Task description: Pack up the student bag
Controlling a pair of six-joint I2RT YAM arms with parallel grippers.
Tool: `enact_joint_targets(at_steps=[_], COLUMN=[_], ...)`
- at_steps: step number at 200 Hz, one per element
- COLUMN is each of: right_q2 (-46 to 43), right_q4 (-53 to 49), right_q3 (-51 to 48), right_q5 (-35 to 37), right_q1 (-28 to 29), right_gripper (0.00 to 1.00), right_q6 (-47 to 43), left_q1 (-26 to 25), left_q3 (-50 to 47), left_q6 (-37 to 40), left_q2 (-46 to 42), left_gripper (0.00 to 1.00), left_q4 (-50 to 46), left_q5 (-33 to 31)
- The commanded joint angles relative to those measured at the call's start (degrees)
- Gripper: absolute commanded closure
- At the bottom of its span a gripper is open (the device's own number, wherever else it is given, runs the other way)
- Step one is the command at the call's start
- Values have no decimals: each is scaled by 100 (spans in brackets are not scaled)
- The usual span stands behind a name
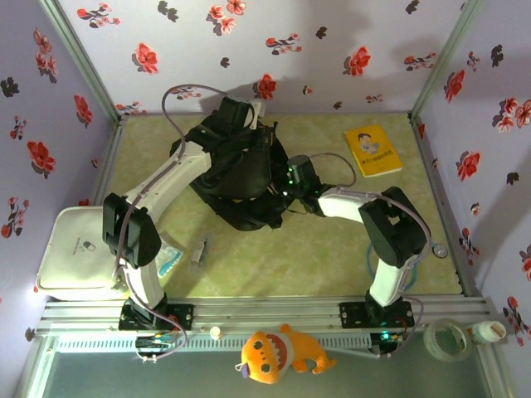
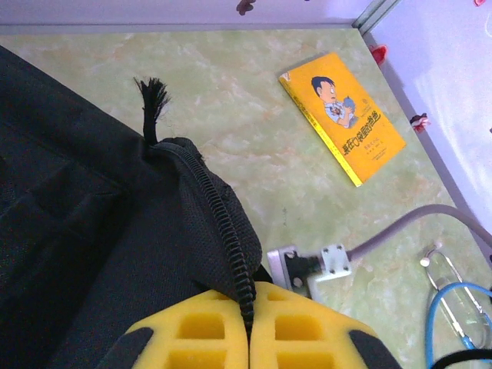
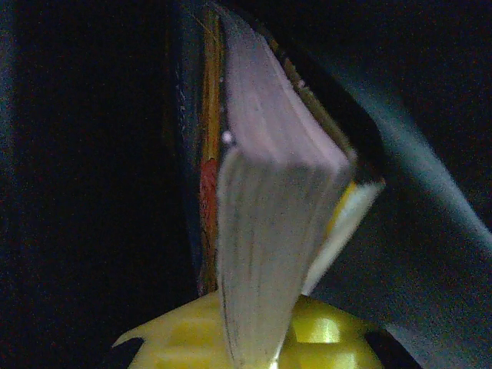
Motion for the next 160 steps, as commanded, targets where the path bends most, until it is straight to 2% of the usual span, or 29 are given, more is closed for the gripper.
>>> enact_joint_targets(at_steps=[1,14,40,59,122,142,160], right_q2=[293,489,573,264,-1672,-2359,-2838], right_q4=[158,210,1045,1015,-625,-1376,-2277], right_q3=[466,671,603,350,-710,-891,-873], right_q5=[681,510,-122,-238,-131,158,695], right_q1=[87,118,145,95,-482,-696,-929], right_gripper=[99,95,70,61,45,39,31], right_q6=[224,268,311,243,-385,-824,-1323], left_q1=[8,7,48,98,252,261,259], left_q3=[26,9,-31,-112,-484,-660,-885], left_q6=[-124,-141,-121,-124,-56,56,209], left_q2=[-449,-459,-449,-449,-575,-640,-745], left_gripper=[100,100,100,100,100,100,100], left_q4=[563,578,568,569,644,600,520], left_q5=[246,246,246,246,244,246,284])
